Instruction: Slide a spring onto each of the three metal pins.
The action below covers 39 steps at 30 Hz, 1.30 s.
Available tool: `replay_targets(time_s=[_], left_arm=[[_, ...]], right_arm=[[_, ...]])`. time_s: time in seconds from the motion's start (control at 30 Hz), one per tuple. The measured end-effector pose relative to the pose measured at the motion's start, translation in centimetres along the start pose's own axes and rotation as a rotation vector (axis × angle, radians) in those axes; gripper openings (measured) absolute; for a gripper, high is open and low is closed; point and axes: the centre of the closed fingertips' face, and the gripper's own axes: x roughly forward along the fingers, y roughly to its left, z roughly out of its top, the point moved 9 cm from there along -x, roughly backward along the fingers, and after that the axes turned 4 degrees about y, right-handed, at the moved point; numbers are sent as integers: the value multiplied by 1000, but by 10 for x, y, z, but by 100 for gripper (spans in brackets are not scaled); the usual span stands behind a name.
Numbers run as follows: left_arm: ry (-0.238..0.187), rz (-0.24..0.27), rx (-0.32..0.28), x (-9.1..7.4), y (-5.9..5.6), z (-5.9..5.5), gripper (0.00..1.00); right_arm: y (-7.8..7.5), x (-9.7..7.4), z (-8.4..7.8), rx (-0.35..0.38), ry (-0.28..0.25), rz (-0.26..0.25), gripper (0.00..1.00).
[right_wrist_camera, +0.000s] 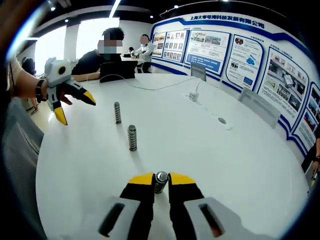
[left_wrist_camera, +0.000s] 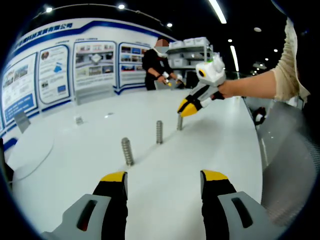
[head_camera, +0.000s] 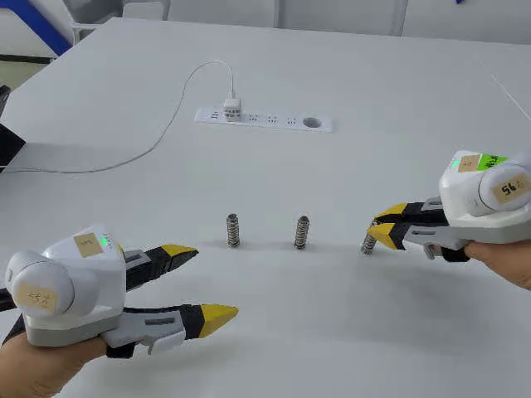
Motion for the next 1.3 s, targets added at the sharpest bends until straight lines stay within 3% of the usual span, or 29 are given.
replay_targets(time_s=[0.77, 1.3], left_arm=[[-2, 10, -2, 0, 1, 1, 63], [-7, 23, -3, -1, 2, 3, 66]], right_arm=[[-1, -1, -5, 20, -9, -7, 16], [1, -16, -4, 57, -67, 4, 25]])
